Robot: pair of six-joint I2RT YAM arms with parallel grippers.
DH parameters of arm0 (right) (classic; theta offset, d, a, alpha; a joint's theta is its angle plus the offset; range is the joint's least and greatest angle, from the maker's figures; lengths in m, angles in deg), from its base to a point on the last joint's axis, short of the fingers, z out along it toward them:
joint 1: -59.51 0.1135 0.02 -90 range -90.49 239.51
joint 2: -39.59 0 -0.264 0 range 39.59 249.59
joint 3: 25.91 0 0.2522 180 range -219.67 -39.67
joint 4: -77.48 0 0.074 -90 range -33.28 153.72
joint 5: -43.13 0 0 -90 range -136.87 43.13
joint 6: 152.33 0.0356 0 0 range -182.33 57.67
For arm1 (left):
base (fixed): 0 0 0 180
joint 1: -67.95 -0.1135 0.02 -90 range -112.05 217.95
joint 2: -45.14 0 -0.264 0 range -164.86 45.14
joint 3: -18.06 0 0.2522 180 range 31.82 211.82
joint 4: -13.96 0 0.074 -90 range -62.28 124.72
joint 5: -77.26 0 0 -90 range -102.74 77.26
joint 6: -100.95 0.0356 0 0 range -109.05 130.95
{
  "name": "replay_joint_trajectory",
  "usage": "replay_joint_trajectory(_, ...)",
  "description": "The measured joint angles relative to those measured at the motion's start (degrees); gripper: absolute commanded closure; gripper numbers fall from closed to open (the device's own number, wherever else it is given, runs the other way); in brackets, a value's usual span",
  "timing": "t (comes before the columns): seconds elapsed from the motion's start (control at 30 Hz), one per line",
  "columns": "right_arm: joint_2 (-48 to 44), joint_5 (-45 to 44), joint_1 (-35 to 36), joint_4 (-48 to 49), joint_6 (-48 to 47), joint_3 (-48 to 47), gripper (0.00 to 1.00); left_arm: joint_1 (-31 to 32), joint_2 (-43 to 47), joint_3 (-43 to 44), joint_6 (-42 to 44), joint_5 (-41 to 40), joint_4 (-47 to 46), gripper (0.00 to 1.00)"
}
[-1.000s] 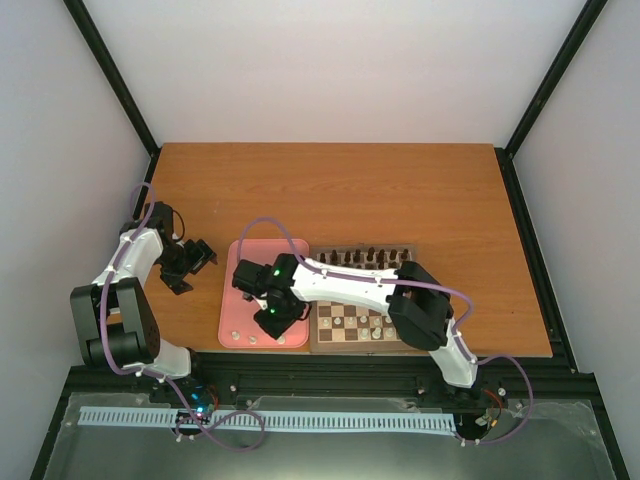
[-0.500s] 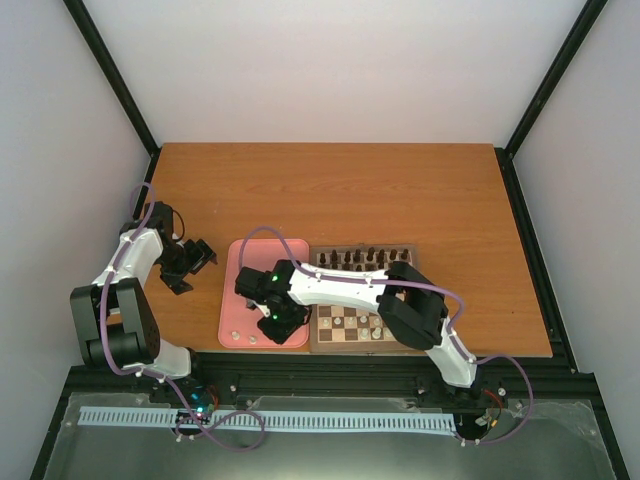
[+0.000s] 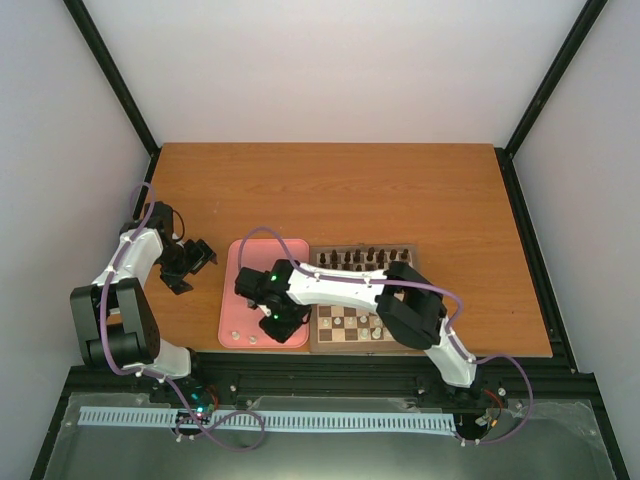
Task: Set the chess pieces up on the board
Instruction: Pick up the chess piece from the storage box, then place the chess piece on the chessboard.
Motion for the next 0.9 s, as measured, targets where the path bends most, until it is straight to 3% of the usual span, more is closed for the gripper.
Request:
replay_joint_trajectory(0.13, -2.89, -1.57, -0.22, -1.11, 1.2, 0.22, 0.97, 0.0, 0.0, 0.0, 0.0, 0.02, 0.0, 0.0)
replay_joint_trajectory(0.3, -12.96, -2.67, -1.46, -2.69, 4.33, 3.3, 0.97, 0.02, 0.0, 0.0, 0.0, 0.02, 0.0, 0.0)
replay_joint_trajectory(0.6, -30.47, -3.21, -6.1, -5.46, 9.55, 21.73, 0.97, 0.15, 0.0, 0.0, 0.0, 0.04, -0.02, 0.0)
replay_joint_trajectory(0.9, -33.94, -2.08, -8.79, -3.58, 11.47, 29.66, 0.97, 0.15, 0.0, 0.0, 0.0, 0.04, -0.04, 0.0)
